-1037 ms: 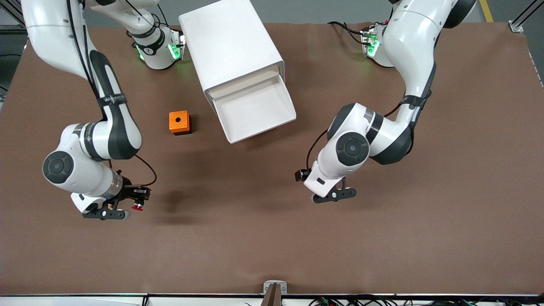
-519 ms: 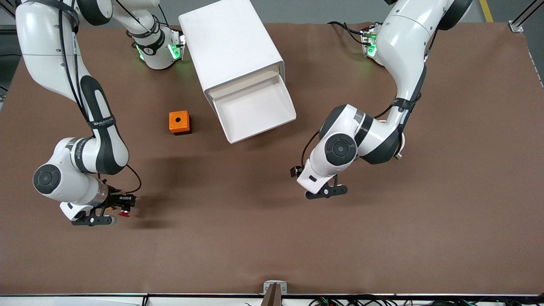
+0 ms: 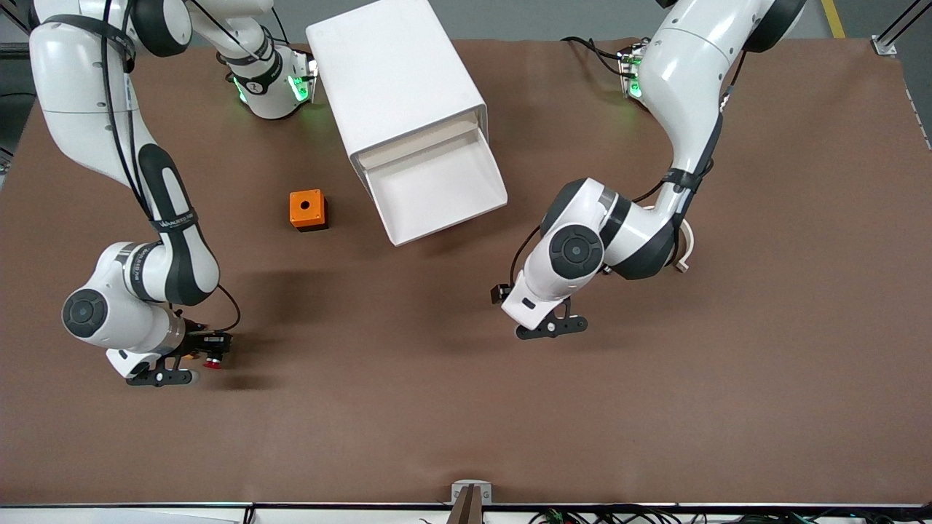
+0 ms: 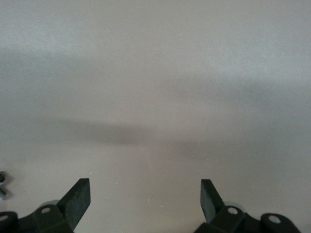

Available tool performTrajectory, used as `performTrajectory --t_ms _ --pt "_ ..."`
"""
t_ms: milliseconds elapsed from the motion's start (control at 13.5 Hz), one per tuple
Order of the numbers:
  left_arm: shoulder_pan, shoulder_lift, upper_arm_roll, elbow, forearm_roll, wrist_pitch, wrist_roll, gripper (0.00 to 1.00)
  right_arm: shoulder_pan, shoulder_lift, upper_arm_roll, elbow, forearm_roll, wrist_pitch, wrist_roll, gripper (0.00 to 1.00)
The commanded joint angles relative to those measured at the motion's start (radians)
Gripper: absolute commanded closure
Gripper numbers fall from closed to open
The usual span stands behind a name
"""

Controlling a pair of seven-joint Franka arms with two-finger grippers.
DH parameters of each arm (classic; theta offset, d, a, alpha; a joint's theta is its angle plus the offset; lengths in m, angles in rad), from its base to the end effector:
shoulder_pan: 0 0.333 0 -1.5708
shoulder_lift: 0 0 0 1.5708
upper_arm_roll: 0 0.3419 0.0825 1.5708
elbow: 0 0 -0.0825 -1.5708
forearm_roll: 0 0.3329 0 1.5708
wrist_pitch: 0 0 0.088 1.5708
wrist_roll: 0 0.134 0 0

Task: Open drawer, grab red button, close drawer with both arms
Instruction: 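Lower the red button onto the table and open the right gripper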

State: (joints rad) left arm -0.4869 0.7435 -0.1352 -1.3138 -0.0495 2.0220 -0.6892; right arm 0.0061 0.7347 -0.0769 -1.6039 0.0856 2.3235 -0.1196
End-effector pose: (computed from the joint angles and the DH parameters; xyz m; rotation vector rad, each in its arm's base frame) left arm 0.5866 -0.3971 0.3129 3.0415 0.1879 -0.1621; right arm 0.6724 -0.0367 0.2253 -3.1299 -0.0146 0.0174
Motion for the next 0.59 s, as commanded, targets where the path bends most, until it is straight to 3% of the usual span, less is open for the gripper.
performTrajectory --t_ms 0,74,148,222,370,519 --pt "-0.015 0.014 -0.001 -0.002 0.016 0.018 -0.001 0.0 -0.015 0.02 0.019 0.028 0.02 0.0 -0.012 0.67" --pt "-0.021 0.022 0.0 -0.002 0.016 0.02 -0.001 0.0 -0.015 0.017 0.019 0.032 0.02 -0.003 -0.015 0.53" --pt "-0.031 0.026 0.0 -0.002 0.017 0.02 -0.001 0.0 -0.02 0.015 0.019 0.035 0.02 -0.001 -0.021 0.26" --pt "-0.033 0.027 0.0 -0.002 0.016 0.02 -0.001 0.0 -0.02 0.012 0.019 0.047 0.016 0.0 -0.026 0.15" --pt "-0.053 0.028 0.0 -0.001 0.016 0.02 -0.001 0.0 -0.017 -0.006 0.019 0.064 0.017 -0.004 -0.055 0.0" --pt "-0.065 0.028 0.0 -0.002 0.017 0.049 -0.001 0.0 -0.015 -0.035 0.019 0.074 0.017 -0.019 -0.06 0.0"
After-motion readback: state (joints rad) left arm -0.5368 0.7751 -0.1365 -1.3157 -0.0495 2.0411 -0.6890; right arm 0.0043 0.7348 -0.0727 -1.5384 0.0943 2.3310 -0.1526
